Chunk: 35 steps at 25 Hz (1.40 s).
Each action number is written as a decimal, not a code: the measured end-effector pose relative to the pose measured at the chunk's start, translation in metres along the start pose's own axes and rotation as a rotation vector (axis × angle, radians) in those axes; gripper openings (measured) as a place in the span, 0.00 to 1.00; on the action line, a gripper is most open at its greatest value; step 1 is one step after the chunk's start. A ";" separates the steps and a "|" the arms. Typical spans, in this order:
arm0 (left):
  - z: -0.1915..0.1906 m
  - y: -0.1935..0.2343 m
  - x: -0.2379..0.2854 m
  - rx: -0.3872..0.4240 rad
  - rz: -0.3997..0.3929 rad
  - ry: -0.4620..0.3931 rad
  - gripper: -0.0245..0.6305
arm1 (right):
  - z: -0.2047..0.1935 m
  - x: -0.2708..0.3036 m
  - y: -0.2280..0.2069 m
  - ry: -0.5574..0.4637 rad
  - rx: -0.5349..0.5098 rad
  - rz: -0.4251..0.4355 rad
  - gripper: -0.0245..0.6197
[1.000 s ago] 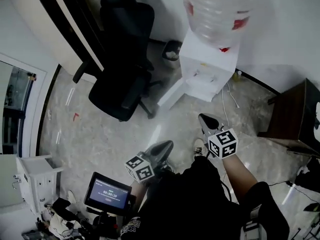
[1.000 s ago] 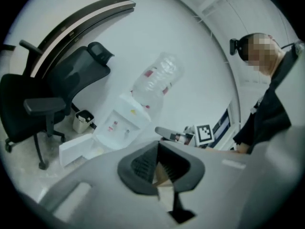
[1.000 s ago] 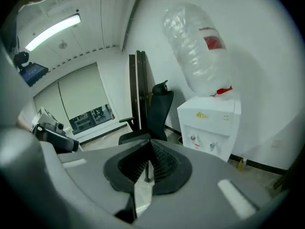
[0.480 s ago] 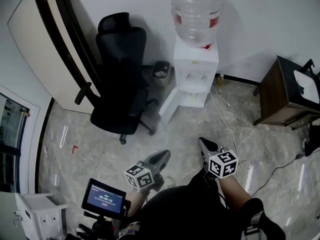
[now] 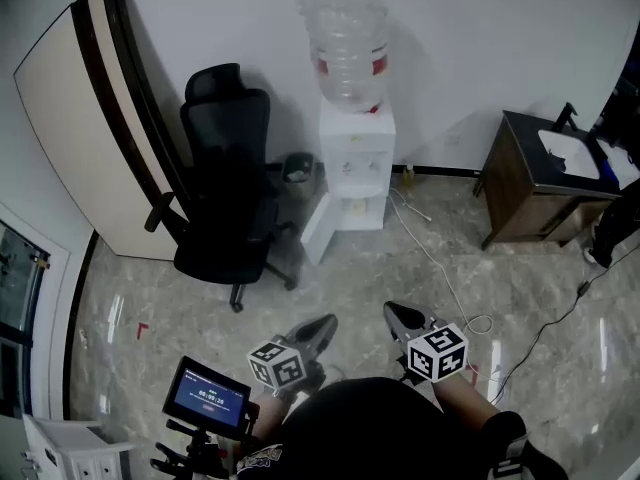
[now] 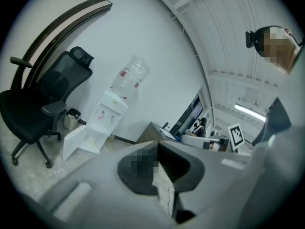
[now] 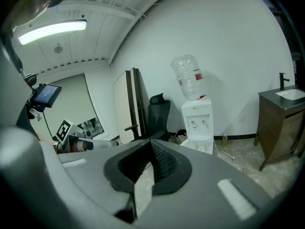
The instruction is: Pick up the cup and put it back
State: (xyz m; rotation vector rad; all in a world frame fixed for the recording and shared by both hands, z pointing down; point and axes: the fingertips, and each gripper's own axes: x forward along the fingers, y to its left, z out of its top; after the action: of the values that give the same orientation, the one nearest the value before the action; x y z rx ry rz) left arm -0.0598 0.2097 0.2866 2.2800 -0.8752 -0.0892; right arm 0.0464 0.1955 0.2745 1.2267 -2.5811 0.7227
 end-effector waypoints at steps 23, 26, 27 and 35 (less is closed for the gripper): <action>-0.074 -0.146 0.058 0.001 0.066 -0.062 0.04 | -0.029 -0.138 -0.025 -0.033 -0.045 0.048 0.05; -0.068 -0.146 0.060 0.027 0.056 -0.048 0.04 | -0.029 -0.133 -0.023 -0.030 -0.032 0.059 0.05; -0.069 -0.147 0.061 0.035 0.050 -0.039 0.04 | -0.030 -0.132 -0.023 -0.029 -0.026 0.063 0.05; -0.080 -0.153 0.066 0.079 0.019 0.023 0.04 | -0.042 -0.123 -0.015 -0.006 -0.021 0.097 0.05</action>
State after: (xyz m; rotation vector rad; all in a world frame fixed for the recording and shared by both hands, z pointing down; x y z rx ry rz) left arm 0.1006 0.2979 0.2636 2.3404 -0.9028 -0.0198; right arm 0.1347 0.2914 0.2699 1.1056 -2.6616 0.7098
